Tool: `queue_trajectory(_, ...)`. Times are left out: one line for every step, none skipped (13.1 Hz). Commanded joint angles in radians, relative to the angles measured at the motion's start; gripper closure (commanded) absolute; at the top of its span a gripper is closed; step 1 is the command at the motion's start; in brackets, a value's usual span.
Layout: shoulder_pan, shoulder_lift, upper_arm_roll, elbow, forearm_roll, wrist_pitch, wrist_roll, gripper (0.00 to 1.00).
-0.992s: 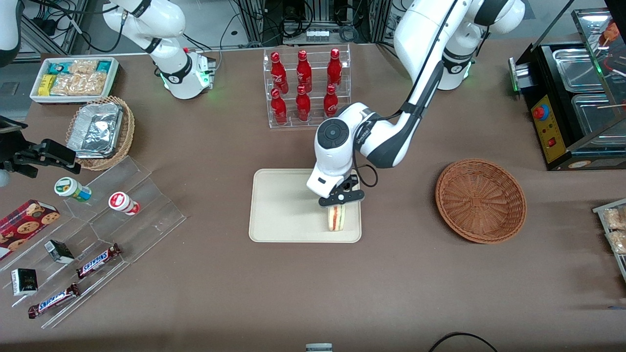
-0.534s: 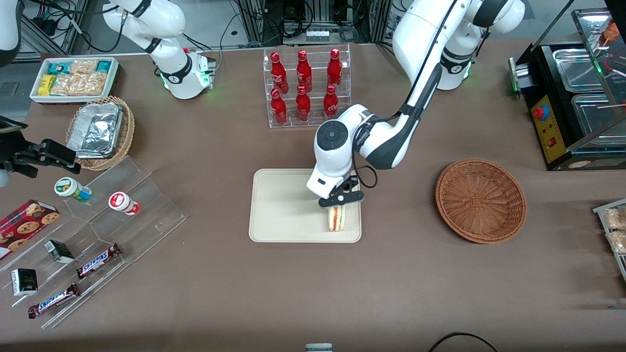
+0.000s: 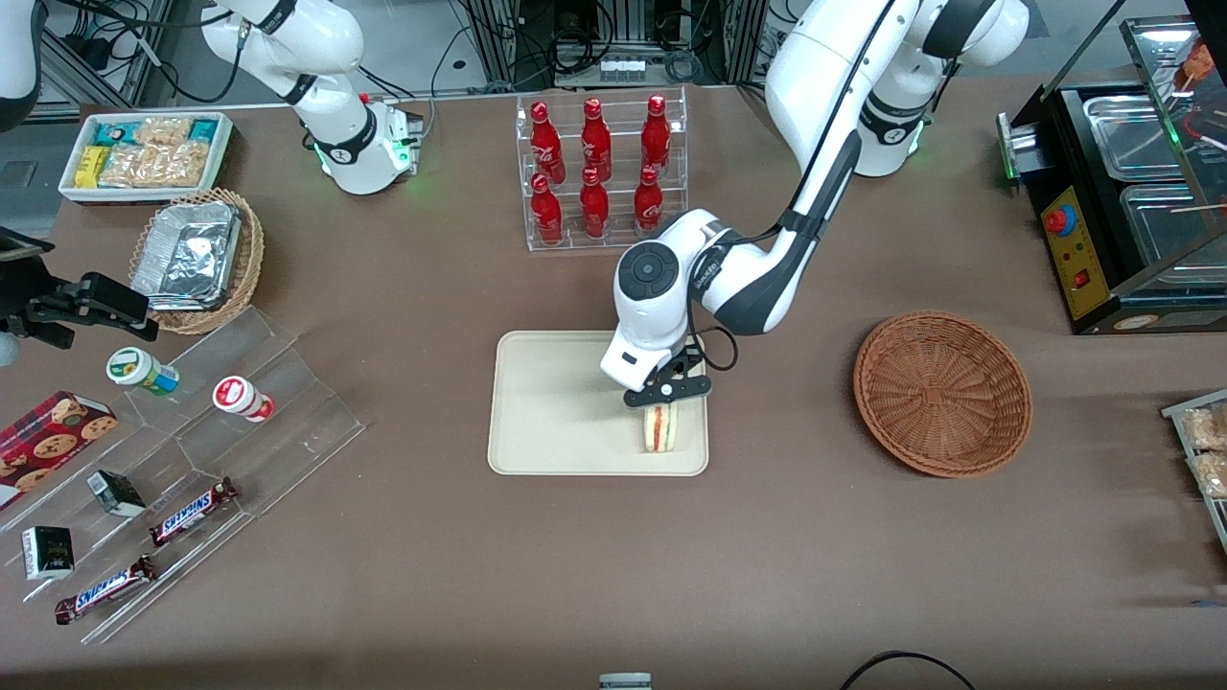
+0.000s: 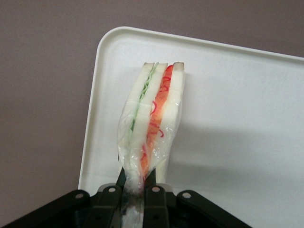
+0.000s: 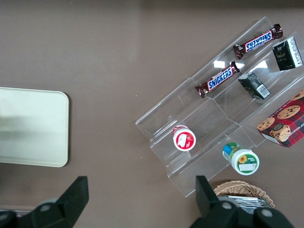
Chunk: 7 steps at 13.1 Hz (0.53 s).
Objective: Place sandwich from basket to tray
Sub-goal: 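Lower the sandwich onto the tray and open the left gripper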
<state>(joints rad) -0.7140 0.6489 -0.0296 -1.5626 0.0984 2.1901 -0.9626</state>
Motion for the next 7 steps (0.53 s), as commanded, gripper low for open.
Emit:
queue_trajectory(-0.016,0.017,0.013,0.026,0.014,0.013,-0.016,0.82)
queue_trajectory(-0.016,0.018,0.013,0.026,0.014,0.014,-0.016,0.71)
queue_trajectory(-0.016,0.021,0.013,0.027,0.014,0.014,-0.015,0.51)
queue_trajectory(-0.016,0.023,0.013,0.027,0.014,0.014,-0.016,0.38)
queue_trajectory(-0.016,0.023,0.013,0.027,0.014,0.014,-0.016,0.32)
queue_trajectory(-0.016,0.023,0.013,0.029,0.014,0.014,-0.016,0.28)
queue_trajectory(-0.016,0.020,0.014,0.030,0.015,0.013,-0.015,0.16)
